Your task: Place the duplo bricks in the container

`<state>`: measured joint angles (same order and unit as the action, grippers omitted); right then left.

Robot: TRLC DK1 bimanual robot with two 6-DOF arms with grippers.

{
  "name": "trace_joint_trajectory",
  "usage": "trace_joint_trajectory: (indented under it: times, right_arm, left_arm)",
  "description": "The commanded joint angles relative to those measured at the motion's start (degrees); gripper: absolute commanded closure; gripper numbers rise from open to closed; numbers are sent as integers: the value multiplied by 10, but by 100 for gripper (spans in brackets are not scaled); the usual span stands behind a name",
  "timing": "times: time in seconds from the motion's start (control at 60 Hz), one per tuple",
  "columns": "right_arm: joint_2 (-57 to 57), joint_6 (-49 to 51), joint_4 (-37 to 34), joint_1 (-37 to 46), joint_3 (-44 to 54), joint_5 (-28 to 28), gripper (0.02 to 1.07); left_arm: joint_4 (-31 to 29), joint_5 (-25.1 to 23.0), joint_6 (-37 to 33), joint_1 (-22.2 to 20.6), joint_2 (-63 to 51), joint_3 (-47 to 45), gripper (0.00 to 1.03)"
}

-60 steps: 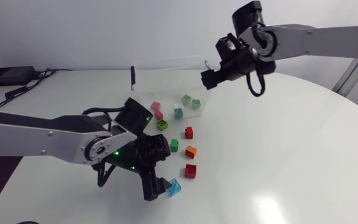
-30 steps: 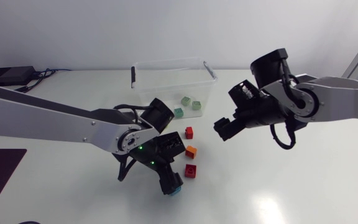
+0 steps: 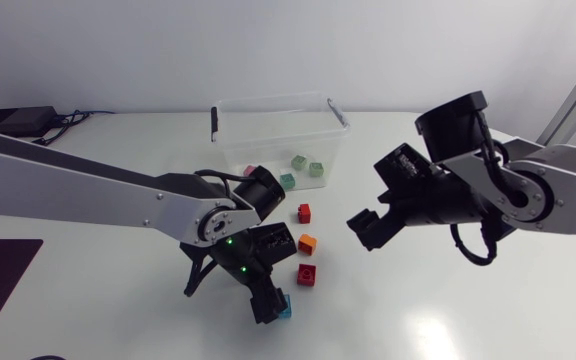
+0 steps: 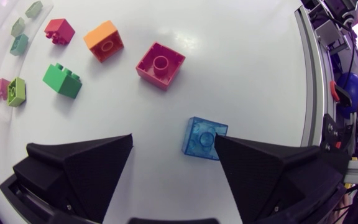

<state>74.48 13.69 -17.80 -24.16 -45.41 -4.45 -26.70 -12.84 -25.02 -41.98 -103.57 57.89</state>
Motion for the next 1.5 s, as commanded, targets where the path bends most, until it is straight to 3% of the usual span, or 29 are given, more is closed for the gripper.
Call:
trace_joint_trajectory:
  times: [0.0, 0.8, 1.133, 1.3, 1.483]
  right_arm:
    - [-5, 10, -4, -6, 20, 2, 6]
    - [-6, 20, -1, -20, 58, 6, 6]
    - [-11, 22, -3, -26, 63, 6, 6]
    - [-12, 23, -3, -28, 66, 7, 6]
    - [-19, 26, -6, -27, 66, 7, 6]
  left_arm:
    - [-7, 4, 15, -4, -2, 16, 11]
    - [-11, -1, -5, -32, 39, -24, 7]
    - [-85, -1, -46, -35, -4, 39, 8]
    - [-112, 0, -57, -36, -27, 69, 12]
    - [-122, 4, -57, -44, -54, 79, 32]
